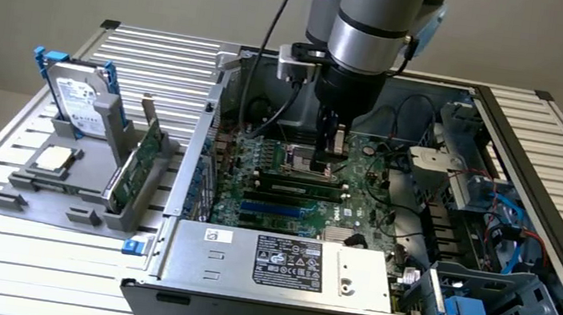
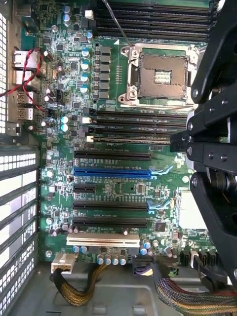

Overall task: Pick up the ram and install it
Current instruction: 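Press down the ram until it locks into place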

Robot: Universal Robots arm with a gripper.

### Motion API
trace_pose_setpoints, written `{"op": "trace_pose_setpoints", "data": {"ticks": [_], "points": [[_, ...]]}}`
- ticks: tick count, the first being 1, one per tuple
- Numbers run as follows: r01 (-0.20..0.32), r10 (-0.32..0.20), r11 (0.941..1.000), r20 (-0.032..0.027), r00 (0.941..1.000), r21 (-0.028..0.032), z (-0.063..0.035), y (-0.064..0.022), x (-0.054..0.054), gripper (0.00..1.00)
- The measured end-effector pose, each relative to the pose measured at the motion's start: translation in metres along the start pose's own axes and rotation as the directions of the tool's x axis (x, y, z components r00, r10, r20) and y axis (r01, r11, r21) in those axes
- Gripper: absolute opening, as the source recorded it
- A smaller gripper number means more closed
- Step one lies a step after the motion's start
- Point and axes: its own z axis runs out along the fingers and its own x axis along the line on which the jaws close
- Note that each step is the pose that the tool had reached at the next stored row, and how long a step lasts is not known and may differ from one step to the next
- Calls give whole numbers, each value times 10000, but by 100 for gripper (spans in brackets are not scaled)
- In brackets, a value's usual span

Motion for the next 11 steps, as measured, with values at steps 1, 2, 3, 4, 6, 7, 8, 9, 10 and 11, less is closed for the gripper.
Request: {"op": "trace_pose_setpoints", "data": {"ticks": [1,2,3,4,6,7,8,9,10,11], "points": [[1,-1,10000,9,10000,-1,-1,0,0,11],[1,-1,10000,20,10000,0,0,0,0,11],[2,-2,10000,29,10000,0,-1,0,0,11],[2,-2,10000,40,10000,0,0,0,0,11],[4,-4,10000,62,10000,1,0,0,0,11],[5,-5,10000,72,10000,2,0,0,0,11],[5,-5,10000,82,10000,2,0,0,0,11],[6,-6,10000,93,10000,2,0,0,0,11],[6,-6,10000,102,9999,2,0,0,0,11],[7,-7,10000,112,9999,3,0,0,0,11]]}}
